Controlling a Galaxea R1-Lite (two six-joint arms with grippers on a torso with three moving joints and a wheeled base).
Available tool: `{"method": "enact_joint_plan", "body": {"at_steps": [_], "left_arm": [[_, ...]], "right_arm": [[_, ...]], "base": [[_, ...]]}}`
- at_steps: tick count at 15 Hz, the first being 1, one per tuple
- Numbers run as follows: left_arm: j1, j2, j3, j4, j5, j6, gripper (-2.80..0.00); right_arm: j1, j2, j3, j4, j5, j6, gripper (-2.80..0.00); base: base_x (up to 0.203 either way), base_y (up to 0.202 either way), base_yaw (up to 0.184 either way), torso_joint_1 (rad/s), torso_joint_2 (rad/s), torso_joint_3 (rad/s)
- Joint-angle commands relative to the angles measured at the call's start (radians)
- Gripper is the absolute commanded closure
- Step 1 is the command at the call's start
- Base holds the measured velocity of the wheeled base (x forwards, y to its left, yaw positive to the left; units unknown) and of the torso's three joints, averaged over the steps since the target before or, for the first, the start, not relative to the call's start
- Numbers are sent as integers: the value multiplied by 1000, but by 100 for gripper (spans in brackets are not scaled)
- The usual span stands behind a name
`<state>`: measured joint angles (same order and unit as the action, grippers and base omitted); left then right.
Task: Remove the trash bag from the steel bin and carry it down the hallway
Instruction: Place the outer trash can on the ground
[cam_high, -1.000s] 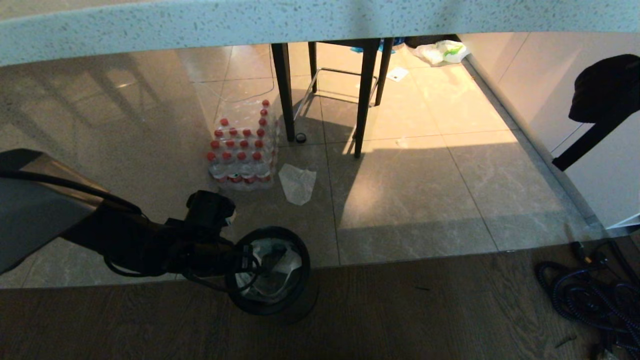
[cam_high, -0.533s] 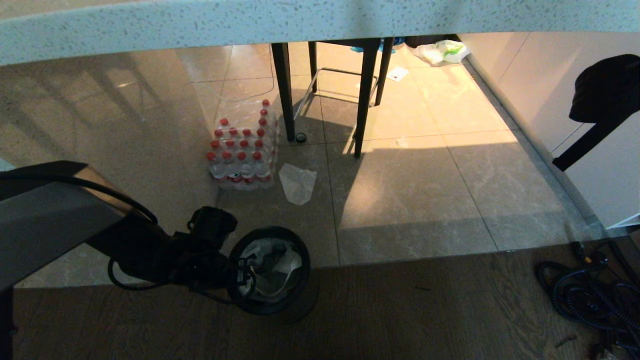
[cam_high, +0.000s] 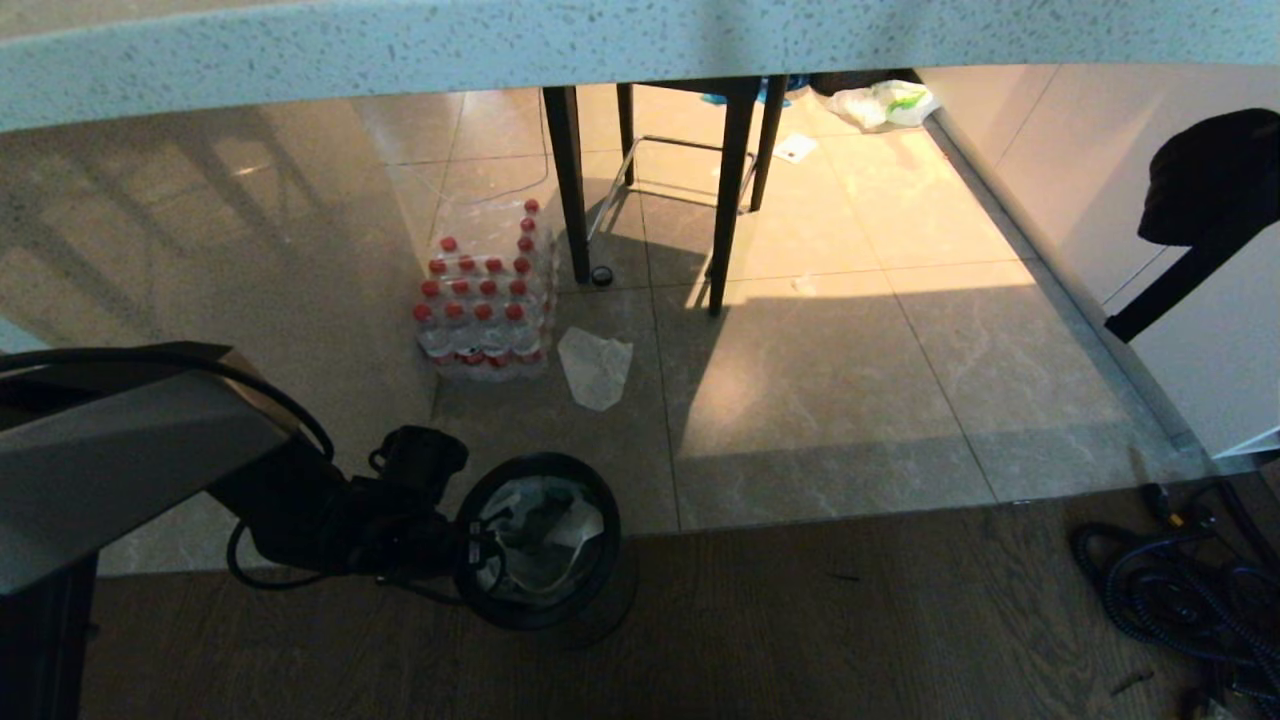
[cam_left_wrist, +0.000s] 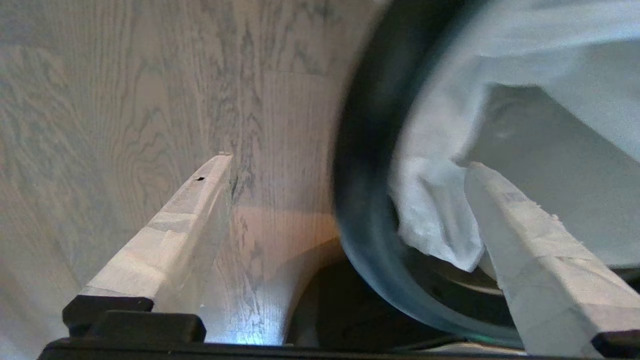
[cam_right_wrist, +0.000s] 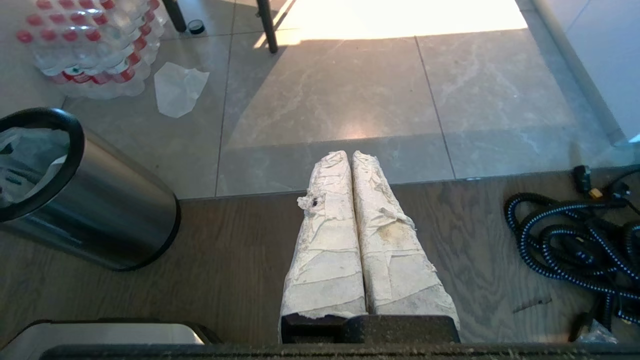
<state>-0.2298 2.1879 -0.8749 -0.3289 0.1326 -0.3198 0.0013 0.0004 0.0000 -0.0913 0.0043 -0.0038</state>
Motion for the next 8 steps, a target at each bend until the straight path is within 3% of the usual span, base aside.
{"method": "enact_joint_plan", "body": {"at_steps": [1, 6, 7, 8], "left_arm": [[-2, 13, 4, -2, 2, -1, -280], [-2, 21, -7, 11, 4, 2, -280], [-2, 21, -7, 11, 4, 2, 0], [-2, 26, -7, 13, 5, 4, 0]], "right_arm": [[0, 0, 37, -2, 0, 1, 0], [0, 0, 37, -1, 0, 1, 0], [0, 0, 37, -1, 0, -1, 0], [0, 0, 37, -1, 0, 0, 0]], "base": [[0, 0, 0, 0, 0, 0], [0, 0, 0, 0, 0, 0], [0, 0, 0, 0, 0, 0], [0, 0, 0, 0, 0, 0]]}}
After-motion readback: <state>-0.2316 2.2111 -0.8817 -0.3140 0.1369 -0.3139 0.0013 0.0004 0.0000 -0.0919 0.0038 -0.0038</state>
